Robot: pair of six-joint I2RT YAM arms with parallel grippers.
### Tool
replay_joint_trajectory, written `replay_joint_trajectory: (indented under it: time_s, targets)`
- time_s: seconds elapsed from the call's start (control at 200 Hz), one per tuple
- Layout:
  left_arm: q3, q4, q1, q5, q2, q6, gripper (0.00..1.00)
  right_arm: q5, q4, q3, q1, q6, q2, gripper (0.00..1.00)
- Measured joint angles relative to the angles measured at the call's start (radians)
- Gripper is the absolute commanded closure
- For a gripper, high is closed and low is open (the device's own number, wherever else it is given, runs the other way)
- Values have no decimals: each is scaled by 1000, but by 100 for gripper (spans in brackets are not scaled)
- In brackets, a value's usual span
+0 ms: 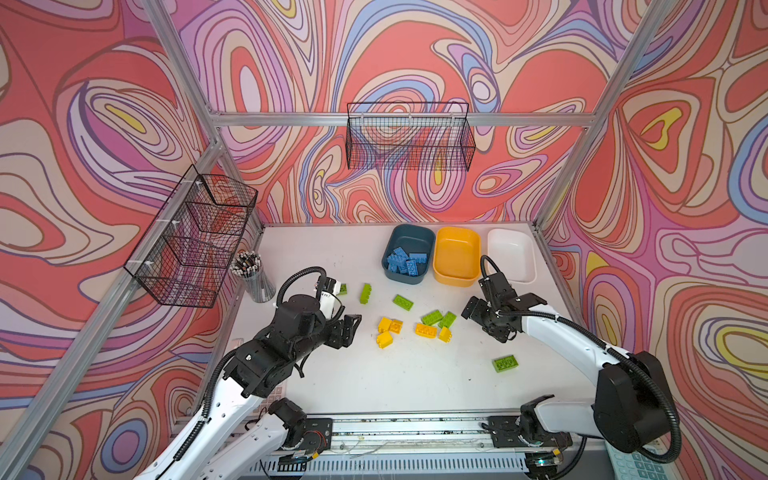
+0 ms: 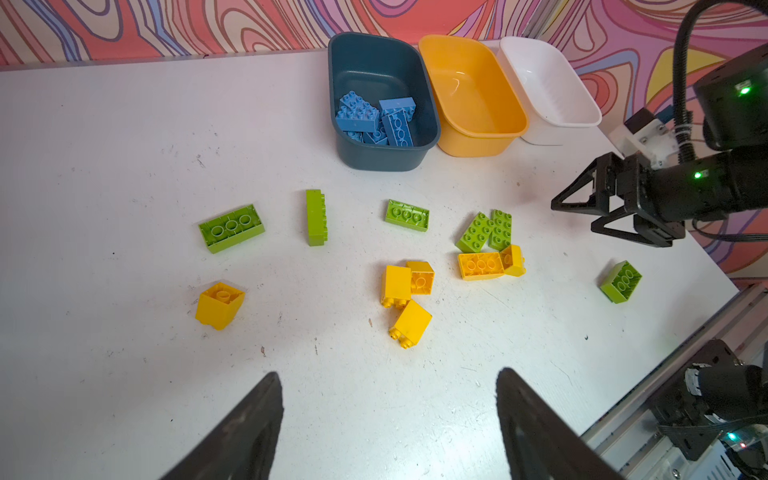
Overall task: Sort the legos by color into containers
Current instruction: 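Close the right gripper on the lime-green brick and lift it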
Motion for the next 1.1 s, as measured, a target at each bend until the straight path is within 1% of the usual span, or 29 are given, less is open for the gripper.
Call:
replay_joint_trajectory:
  time_s: [0.175, 0.361, 0.461, 0.591, 0.766, 1.037, 1.102]
  targets:
    - [0, 0, 0, 0, 0, 0, 20, 59, -93, 48, 0, 11, -35, 2]
    - [0, 0, 0, 1, -1, 0, 20, 153, -271, 43, 0, 95, -157, 2]
    - [0, 0, 0, 1, -2, 0, 20, 178, -342, 24, 0, 144, -198, 2]
    - [-1, 0, 0, 1, -5, 0, 20, 183, -393, -40, 0, 197, -212, 2]
    - [-2, 0, 0, 1, -9, 0, 20, 169, -384, -139, 0, 252, -238, 2]
    - [-6, 0, 0, 1, -8, 0, 20, 118, -257, -248, 0, 289, -227, 2]
    - [-6, 0, 0, 1, -8, 0, 20, 111, -229, -256, 0, 292, -220, 5]
